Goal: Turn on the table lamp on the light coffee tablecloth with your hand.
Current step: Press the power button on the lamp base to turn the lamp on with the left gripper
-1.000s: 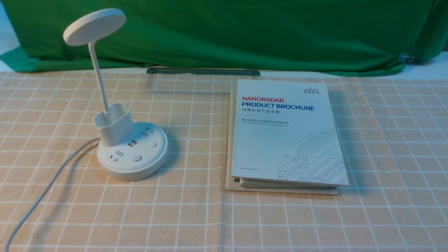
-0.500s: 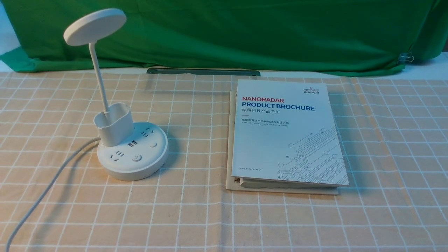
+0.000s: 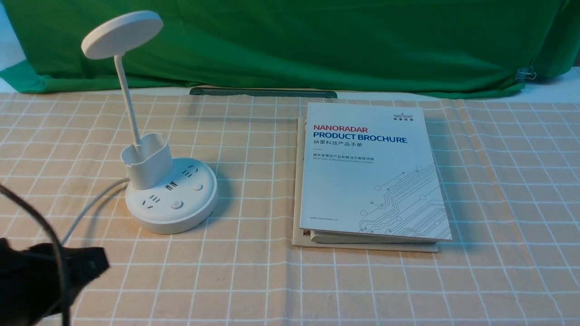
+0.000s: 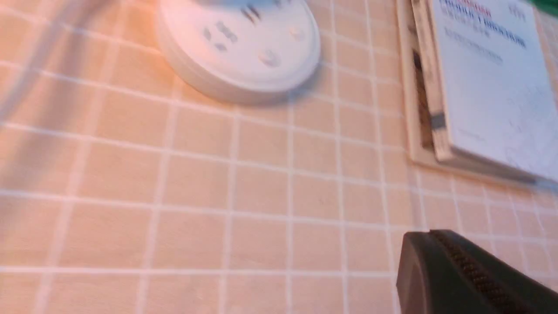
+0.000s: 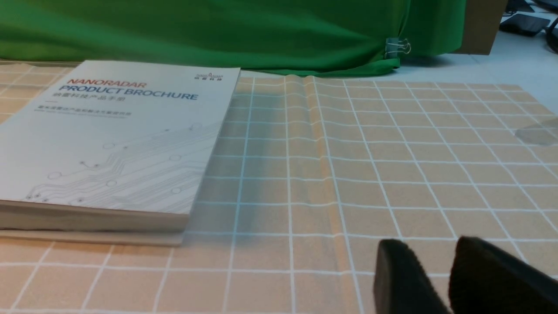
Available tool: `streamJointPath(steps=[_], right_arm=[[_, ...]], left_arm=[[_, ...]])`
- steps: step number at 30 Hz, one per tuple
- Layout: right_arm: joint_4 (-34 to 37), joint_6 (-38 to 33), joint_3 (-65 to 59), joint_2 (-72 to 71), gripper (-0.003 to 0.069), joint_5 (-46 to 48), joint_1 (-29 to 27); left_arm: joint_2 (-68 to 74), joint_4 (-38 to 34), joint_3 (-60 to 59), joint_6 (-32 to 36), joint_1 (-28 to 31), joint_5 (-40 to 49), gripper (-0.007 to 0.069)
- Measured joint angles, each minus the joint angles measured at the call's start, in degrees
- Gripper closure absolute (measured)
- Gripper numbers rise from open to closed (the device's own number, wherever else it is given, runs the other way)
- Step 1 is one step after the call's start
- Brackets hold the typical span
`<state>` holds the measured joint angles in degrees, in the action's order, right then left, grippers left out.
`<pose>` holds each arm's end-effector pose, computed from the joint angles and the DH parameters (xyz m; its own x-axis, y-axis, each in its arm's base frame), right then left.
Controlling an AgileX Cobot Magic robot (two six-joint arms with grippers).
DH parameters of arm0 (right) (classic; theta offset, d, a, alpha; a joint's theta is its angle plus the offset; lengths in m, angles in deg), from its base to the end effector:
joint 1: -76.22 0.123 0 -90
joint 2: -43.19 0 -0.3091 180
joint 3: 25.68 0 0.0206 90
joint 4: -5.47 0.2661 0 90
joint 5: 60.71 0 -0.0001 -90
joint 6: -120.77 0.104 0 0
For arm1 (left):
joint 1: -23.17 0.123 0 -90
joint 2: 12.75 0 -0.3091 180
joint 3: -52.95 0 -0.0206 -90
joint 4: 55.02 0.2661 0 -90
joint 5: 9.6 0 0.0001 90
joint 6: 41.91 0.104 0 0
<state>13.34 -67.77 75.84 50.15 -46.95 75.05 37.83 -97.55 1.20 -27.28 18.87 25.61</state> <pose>0.0595 0.0022 0.1857 -0.1575 -0.0124 -0.9874 -0.0142 0.9998 -0.0103 0.1381 -0.0511 0.2637 -0.7300 -0.2944 -0.6168 0.0989 0.8475 -0.5215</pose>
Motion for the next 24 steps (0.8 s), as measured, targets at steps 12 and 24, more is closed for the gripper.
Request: streamJointPath(steps=[12, 24], right_arm=[[0.0, 0.0, 0.0, 0.0, 0.0418, 0.0, 0.0], [0.0, 0.0, 0.0, 0.0, 0.0418, 0.0, 0.0]], left_arm=[[27.66, -12.77, 10.24, 16.1, -12.63, 6.04, 0.0629], [46.28, 28.75, 27.17, -17.99, -29.12, -2.82, 0.0629]])
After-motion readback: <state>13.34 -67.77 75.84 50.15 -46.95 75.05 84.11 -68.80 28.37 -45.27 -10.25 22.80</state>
